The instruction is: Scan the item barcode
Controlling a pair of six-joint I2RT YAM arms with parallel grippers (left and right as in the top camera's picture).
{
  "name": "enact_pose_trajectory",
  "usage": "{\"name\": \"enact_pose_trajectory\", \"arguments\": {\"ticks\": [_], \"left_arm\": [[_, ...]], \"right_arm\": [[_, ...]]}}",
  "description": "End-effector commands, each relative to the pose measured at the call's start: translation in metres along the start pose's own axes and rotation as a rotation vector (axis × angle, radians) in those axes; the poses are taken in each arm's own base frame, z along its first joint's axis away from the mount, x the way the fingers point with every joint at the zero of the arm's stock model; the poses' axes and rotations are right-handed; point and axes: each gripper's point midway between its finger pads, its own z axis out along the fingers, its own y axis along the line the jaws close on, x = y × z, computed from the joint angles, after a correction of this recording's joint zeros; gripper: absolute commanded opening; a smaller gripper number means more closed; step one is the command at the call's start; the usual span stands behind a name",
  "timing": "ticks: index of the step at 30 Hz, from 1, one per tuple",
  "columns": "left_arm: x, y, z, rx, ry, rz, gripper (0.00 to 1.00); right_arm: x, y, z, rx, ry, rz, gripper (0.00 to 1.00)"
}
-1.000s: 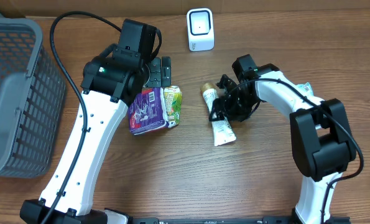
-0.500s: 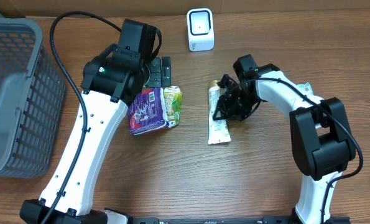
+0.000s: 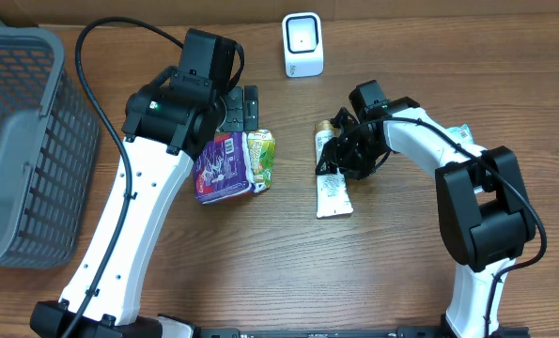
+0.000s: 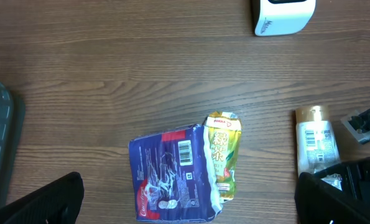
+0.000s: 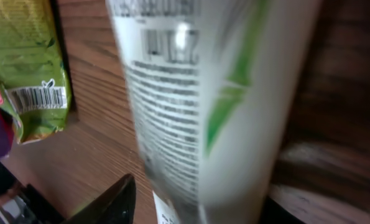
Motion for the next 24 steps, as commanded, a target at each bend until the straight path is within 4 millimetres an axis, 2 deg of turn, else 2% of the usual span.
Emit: {"name": "enact_pose_trajectory", "arguments": {"ticks": [1,9,12,19,24], "left_arm": [[-0.007,0.004,-0.002,-0.016,-0.019,-0.018,1.0],[-0.007,0.004,-0.002,-0.016,-0.019,-0.018,1.0],[-0.007,0.004,-0.002,-0.016,-0.019,-0.018,1.0],[-0.007,0.004,-0.002,-0.016,-0.019,-0.018,1.0],[-0.007,0.004,-0.002,-0.016,-0.019,-0.018,1.0]], "right_arm": [[0.002,-0.001,0.003,0.013,0.009,0.021,0.46],[0.013,-0.013,0.015,0.02,0.024,0.084,0.45],[0.016,-0.014,0.015,0.023,0.034,0.095,0.4],[0.016,-0.014,0.015,0.024,0.035,0.107,0.4],[0.017,-0.013,0.015,0.024,0.038,0.107,0.36]]}}
